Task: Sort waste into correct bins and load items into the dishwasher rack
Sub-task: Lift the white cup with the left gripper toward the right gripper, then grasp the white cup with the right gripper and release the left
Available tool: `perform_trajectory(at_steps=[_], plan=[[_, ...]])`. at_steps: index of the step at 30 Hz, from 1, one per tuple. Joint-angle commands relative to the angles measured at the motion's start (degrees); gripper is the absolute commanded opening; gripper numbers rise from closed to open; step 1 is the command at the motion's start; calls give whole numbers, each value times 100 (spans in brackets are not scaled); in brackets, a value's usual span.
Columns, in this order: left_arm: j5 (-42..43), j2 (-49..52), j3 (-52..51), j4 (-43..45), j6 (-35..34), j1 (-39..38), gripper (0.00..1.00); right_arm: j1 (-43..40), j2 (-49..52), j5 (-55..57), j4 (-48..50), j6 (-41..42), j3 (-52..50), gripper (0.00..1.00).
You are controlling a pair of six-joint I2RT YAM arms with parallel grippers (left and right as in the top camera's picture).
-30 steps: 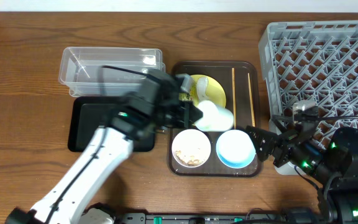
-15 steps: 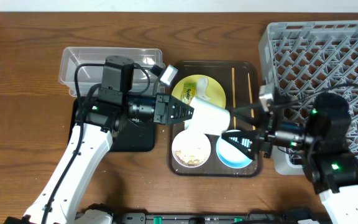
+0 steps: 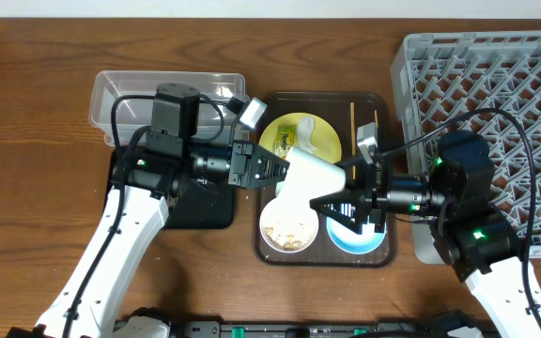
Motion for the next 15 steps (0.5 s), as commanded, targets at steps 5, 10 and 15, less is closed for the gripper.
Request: perform_trajectory(at_steps=[5,10,15], plan=[[184,-52,79,11,63,-24,6,15,-7,146,107,57,87,64],[184,-52,79,9,61,-24,17,-37,-59,151,105,55,90,52],[181,-52,79,9,61,-22,62,-688,-367,197,-310,57,94,48]])
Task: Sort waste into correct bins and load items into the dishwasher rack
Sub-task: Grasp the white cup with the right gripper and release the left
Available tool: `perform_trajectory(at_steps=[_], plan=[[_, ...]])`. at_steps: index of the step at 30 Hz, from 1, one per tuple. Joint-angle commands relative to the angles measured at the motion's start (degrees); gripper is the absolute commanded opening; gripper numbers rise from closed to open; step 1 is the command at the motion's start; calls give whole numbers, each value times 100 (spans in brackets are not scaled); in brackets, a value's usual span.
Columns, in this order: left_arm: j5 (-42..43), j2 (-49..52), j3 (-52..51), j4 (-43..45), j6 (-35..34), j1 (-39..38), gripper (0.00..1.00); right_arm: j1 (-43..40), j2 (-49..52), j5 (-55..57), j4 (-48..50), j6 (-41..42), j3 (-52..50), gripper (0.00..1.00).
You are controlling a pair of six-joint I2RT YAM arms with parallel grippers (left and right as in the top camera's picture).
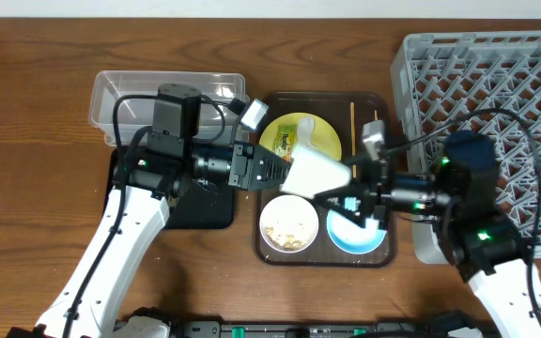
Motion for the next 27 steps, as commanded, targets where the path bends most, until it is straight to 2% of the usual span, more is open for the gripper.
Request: perform_trajectory(at_steps=[1,7,11,16,22,27], plan=[[114,-52,79,9,52,-7,64,-590,-326,140,-345,-17,107,45],[48,-50,74,11,208,-7,66,-2103,-717,1220,-2599,-175,483,37],[44,-50,72,11,223,-7,67,-2892,-710,3423,-4389,-334,1106,36],[-105,-50,72,4,223,-9,67,-3217,-490,5761,-5744,-129,1722,37],[-208,-46,72,-37,221,-9,67,-3213,-59,6039,-6647,-81,1631,37],[-208,-46,72,-149,223,-9,67,-3213,437,6131,-6596,-221,1340,36]])
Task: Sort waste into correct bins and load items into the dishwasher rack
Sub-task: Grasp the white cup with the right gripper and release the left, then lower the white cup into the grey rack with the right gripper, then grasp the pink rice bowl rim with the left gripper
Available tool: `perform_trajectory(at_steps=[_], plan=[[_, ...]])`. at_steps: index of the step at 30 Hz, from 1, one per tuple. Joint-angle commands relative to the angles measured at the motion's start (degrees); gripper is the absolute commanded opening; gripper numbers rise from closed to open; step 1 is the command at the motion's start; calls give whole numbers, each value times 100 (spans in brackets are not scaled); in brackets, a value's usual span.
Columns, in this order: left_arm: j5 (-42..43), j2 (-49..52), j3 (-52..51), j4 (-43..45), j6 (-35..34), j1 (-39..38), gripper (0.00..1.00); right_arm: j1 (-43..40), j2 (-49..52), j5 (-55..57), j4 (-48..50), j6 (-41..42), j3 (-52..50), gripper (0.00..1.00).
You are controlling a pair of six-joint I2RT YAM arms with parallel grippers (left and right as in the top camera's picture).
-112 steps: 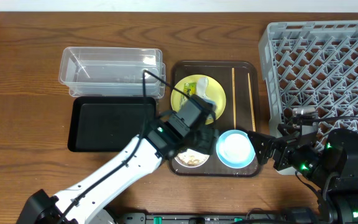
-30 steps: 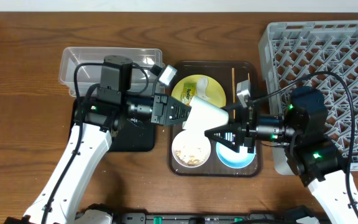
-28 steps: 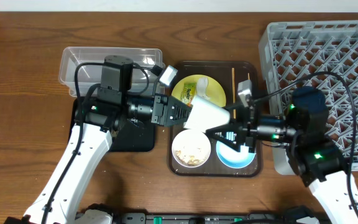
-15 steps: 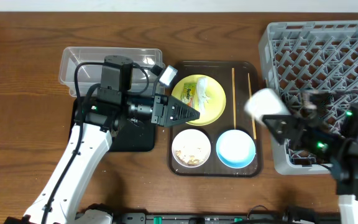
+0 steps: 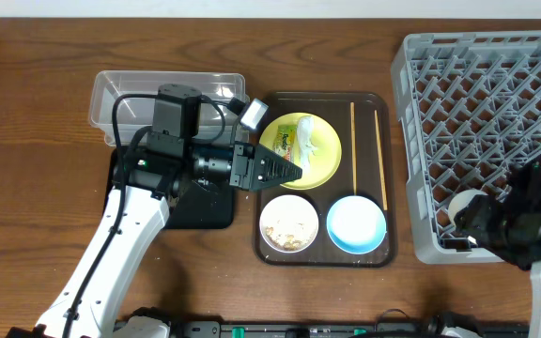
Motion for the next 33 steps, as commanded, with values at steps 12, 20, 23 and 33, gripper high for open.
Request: perform_trajectory(at_steps=[12,20,23,33], plan=[[-28,-46,74,-120,101,-9,67,-50,1202,-44,334,151,-269,74],[-776,-46,74,-369,98,-166,67,-50,876,-345,490,72,55,99],[-2111,-46,74,-833,101,-479,67,-50,450,-1228,662,-380,221,99],[-6579,103,74,-1561,-177,-2015,67,-50,-428,-3456,1145,-1058,227,99]])
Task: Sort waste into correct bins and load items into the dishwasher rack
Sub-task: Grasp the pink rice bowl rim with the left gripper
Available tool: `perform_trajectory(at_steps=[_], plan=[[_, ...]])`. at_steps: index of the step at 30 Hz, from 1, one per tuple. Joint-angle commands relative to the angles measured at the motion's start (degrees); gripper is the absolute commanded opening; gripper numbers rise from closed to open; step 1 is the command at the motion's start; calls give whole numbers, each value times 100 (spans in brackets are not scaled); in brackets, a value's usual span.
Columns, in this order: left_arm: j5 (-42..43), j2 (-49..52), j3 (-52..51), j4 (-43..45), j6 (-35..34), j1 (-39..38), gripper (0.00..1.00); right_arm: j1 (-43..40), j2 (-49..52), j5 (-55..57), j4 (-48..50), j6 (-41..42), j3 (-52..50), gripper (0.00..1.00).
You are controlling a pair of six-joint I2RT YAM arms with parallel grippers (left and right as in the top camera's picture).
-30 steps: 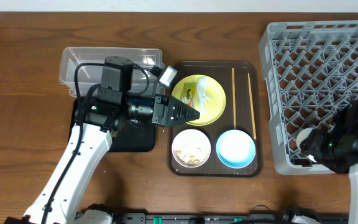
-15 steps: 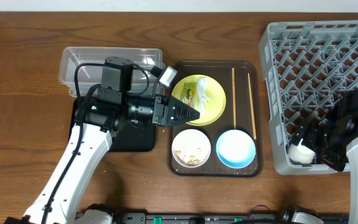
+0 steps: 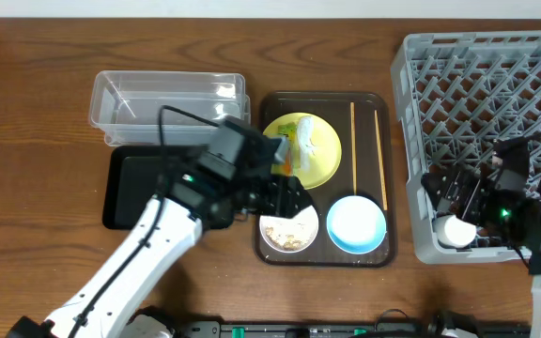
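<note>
A white cup [image 3: 458,230] lies in the front left corner of the grey dishwasher rack [image 3: 482,103]. My right gripper [image 3: 446,195] hovers just above and behind it, jaws apart and off the cup. My left gripper [image 3: 294,199] is over the brown tray [image 3: 322,99], between the yellow plate [image 3: 319,164] and the white bowl of food scraps [image 3: 287,233]. It looks open with nothing in it. Crumpled wrappers [image 3: 305,141] lie on the plate. A blue bowl [image 3: 356,223] and two chopsticks [image 3: 352,141] also rest on the tray.
A clear plastic bin [image 3: 167,97] stands at the back left, with a black bin [image 3: 139,188] in front of it, partly under my left arm. The rack fills the right side of the wooden table [image 3: 36,188].
My left arm has swung forward and right, its gripper now low over the tray by the scrap bowl. The cup sits lower in the rack corner, with my right gripper apart from it.
At first both grippers met over the tray with the white cup between them. Then the left gripper stood empty by the plate while the right held the cup at the rack's front left corner. Now the cup lies in the rack and the left gripper is over the tray.
</note>
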Motion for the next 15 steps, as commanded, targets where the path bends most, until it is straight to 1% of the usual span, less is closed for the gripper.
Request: perform_trajectory(at_steps=[1,3,8,13,15], plan=[[-1985,140,72,-7,-208,-428,67,-50,-63,-680,-4,-238,85,99],[-2297,280,72,9,-350,-673,67,-50,-61,-680,-22,-238,85,99],[-2581,951,72,249,-501,-1193,66,-46,-61,-680,-52,-238,85,99],[-2577,1611,72,645,-568,-1449,57,-46,-61,-678,-52,-238,85,99],[-2573,1770,74,745,-678,-1519,55,-46,-61,-678,-52,-238,85,99]])
